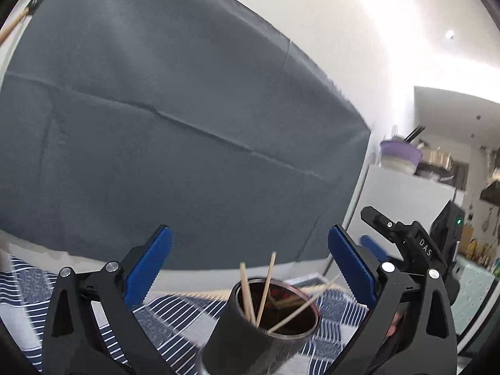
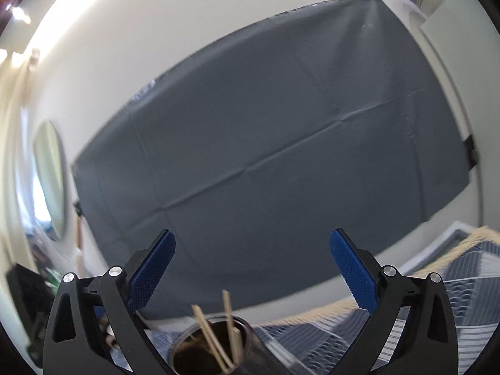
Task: Organize utensils
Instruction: 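Move both tools back down to the remaining sticks on the cloth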
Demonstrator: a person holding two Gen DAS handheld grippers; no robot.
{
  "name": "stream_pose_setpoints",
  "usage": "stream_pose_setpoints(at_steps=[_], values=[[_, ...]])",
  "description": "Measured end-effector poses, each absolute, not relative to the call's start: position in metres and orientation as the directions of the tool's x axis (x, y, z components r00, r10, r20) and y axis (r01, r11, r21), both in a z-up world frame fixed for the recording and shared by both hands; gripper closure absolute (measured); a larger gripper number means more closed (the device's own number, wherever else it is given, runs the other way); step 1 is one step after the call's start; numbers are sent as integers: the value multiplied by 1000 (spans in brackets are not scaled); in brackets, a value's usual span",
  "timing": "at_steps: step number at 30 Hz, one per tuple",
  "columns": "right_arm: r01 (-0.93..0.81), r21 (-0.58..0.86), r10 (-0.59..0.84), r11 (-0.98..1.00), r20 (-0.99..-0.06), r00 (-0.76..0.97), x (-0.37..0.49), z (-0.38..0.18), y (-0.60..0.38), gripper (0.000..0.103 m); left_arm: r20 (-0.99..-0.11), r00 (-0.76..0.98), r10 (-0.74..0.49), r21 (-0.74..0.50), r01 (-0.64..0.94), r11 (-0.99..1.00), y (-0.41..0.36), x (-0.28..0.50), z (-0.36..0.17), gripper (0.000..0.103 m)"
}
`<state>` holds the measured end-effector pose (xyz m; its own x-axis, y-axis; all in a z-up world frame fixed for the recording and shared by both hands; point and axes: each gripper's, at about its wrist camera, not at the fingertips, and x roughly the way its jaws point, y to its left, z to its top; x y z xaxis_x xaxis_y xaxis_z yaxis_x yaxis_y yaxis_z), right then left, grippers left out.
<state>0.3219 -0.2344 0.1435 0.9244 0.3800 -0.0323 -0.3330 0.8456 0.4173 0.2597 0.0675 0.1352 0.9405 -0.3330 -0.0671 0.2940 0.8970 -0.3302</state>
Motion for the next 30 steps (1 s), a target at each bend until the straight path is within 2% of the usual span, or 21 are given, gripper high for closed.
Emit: stream_pose_setpoints(at_steps=[10,15,18,24,30], values=[[-250,267,310,931,-216,926,262,141,-247,8,-217,939,-266,-286,200,937,78,218,129,6],[-273,119,297,955,-341,892,230,127,-237,8,-307,904,-298,-371,175,912,93,207,105,6],[-287,59,287,956,-383,878,212,111,-230,8,-348,885,-309,-412,152,898,101,200,89,6],[-286,12,255,958,-491,833,190,71,-214,8,-445,842,-305,-359,145,922,92,186,69,6],[-294,-76,200,953,-572,796,183,39,-204,8,-582,765,-276,-237,165,957,62,190,41,6]])
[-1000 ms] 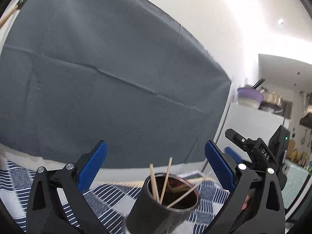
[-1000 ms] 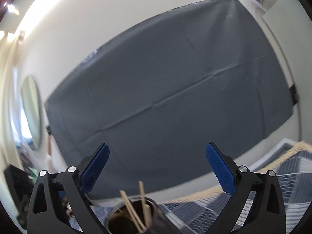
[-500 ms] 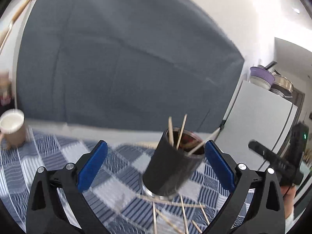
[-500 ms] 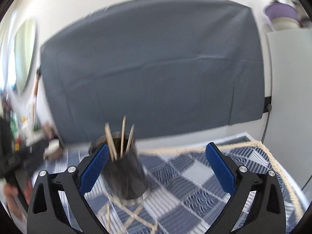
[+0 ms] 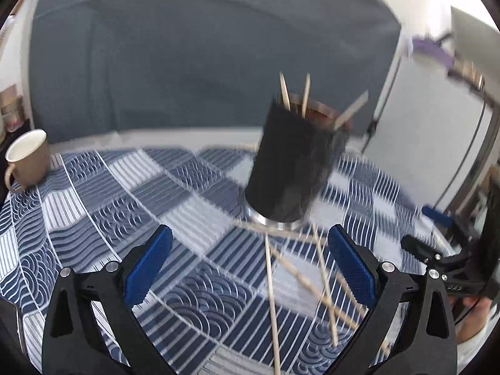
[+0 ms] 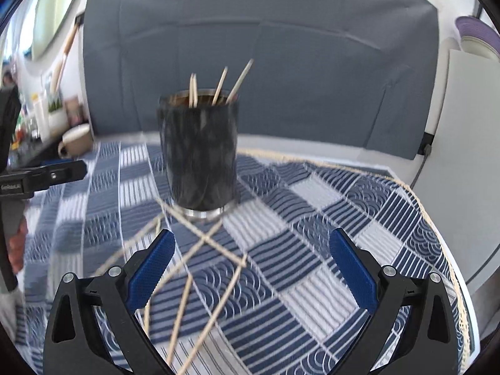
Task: Organize utensils
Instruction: 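Move both tools back down to the remaining sticks on the cloth, then close the left tool on a wooden stick while the right tool grasps another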
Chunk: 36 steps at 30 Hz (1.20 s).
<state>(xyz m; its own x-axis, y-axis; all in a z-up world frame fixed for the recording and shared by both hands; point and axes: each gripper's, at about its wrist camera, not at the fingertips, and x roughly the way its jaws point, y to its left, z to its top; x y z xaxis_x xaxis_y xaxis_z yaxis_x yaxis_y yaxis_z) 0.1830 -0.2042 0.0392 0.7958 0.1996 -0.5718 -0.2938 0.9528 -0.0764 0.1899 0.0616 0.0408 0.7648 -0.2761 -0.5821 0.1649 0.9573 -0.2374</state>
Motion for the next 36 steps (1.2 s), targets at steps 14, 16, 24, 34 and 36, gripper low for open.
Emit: stream_pose_setpoints(at_steps=[14,16,24,34,36], values=[[-341,-97,155,935,-753,639,197,-29,-196,8,-805,563,-188,-76,217,973,25,207,-33,6],[-343,-101,151,934,-759,634,196,-30,-195,8,-810,563,-163,-45,218,975,23,205,-37,6],[-354,-33,189,935,-798,573,203,-37,-199,8,-807,579,-120,1,205,979,21,202,-41,5],[-349,27,225,937,-809,543,208,-41,-203,6,-809,575,-121,-1,205,979,20,205,-41,4],[-349,29,227,937,-809,542,208,-42,-203,6,-809,575,-121,-2,205,979,20,205,-41,4]])
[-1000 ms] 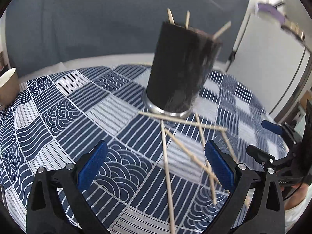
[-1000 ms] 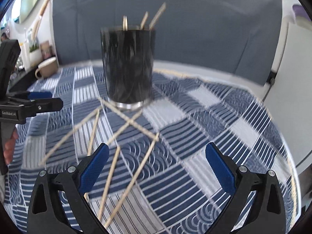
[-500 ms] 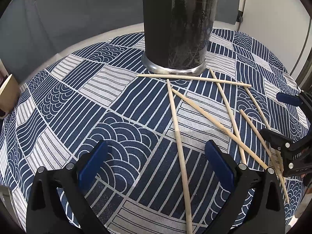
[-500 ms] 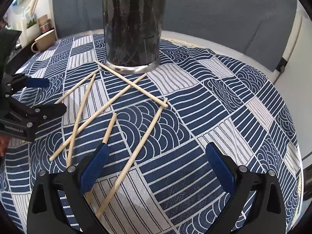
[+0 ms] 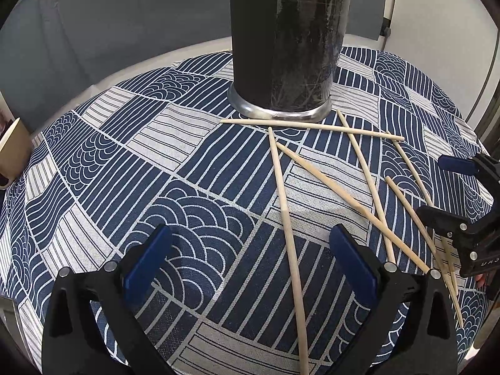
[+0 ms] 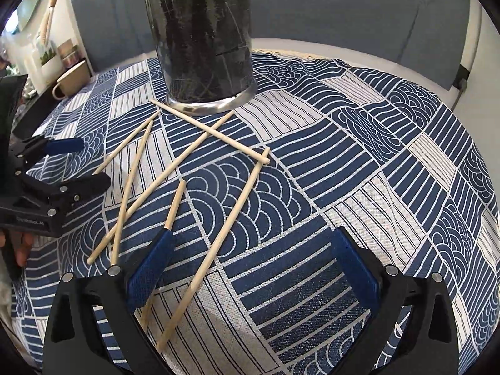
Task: Organize utensils
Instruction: 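Close the left tool on a wooden stick while the right tool grasps another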
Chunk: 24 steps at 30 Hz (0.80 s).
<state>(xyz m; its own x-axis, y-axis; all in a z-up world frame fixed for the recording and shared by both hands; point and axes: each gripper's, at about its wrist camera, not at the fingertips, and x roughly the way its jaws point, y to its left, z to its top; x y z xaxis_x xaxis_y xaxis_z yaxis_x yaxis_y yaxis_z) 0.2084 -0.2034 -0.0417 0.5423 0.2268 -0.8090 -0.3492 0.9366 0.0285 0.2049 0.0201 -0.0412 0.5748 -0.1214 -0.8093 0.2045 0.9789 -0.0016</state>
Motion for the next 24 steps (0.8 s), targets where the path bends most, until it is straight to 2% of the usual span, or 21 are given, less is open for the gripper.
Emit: stream_pose_setpoints(at_steps=[14,17,20,24], values=[[-351,27,227,936,-808,543,208,-41,-205,8,-810,575,-118,2,203,979,19,206,-41,5],[-320,22,208,947,-801,561,207,-39,-211,21,-807,578,-120,0,202,979,20,205,-40,8],[-311,20,205,950,-791,576,207,-36,-219,39,-800,588,-123,0,205,979,21,202,-37,19],[-290,16,194,957,-779,596,207,-32,-230,77,-791,596,-134,4,223,975,19,200,-35,33]])
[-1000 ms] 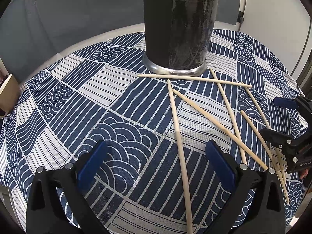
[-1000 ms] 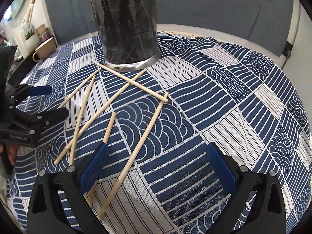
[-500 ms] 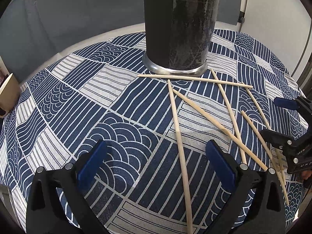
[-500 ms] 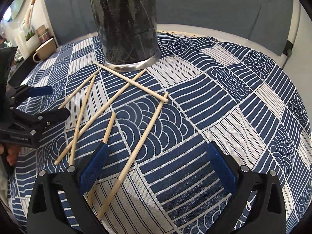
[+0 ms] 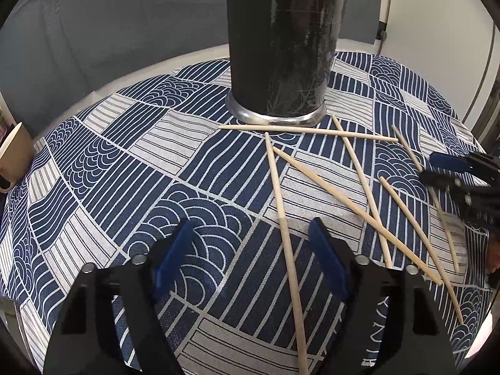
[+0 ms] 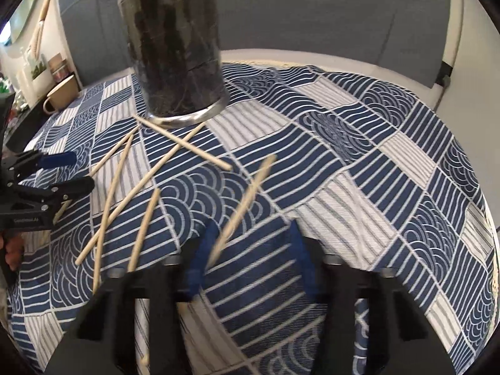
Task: Organize utensils
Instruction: 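Close the left tool on a wooden stick while the right tool grasps another, then lift the left tool's stick over the black holder while the right tool carries its stick there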
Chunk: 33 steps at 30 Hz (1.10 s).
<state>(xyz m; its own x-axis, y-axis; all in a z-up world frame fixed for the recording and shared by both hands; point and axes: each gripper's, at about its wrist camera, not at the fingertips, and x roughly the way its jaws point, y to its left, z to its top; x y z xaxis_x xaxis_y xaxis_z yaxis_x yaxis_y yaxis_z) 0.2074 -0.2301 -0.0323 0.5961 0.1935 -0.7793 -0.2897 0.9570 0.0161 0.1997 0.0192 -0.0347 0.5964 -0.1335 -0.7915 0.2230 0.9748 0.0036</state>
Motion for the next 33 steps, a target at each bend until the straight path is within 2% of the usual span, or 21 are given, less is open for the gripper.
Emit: stream_pose_setpoints(at_steps=[1,3,6,7,10,16,28,33], values=[[-288,14,192,957,-778,598,208,-32,-231,84,-789,598,-144,1,235,972,18,199,-34,40],[-289,10,190,957,-778,600,209,-31,-233,89,-785,599,-156,0,252,968,15,197,-33,48],[-290,21,198,957,-777,598,210,-31,-237,91,-782,599,-174,-6,272,962,12,195,-31,64],[-290,28,203,957,-776,597,210,-30,-238,92,-780,598,-184,-11,281,960,10,193,-30,79],[-280,41,208,959,-774,598,210,-30,-243,95,-779,597,-193,-27,275,961,9,192,-30,89],[-268,31,201,963,-744,637,197,-23,-251,98,-796,576,-186,-46,249,967,13,187,-29,98],[-296,94,282,951,-662,695,159,-1,-262,98,-807,554,-205,-166,120,979,47,147,-26,98],[-325,110,320,939,-623,714,141,10,-257,98,-790,582,-193,-175,88,981,56,124,-16,98]])
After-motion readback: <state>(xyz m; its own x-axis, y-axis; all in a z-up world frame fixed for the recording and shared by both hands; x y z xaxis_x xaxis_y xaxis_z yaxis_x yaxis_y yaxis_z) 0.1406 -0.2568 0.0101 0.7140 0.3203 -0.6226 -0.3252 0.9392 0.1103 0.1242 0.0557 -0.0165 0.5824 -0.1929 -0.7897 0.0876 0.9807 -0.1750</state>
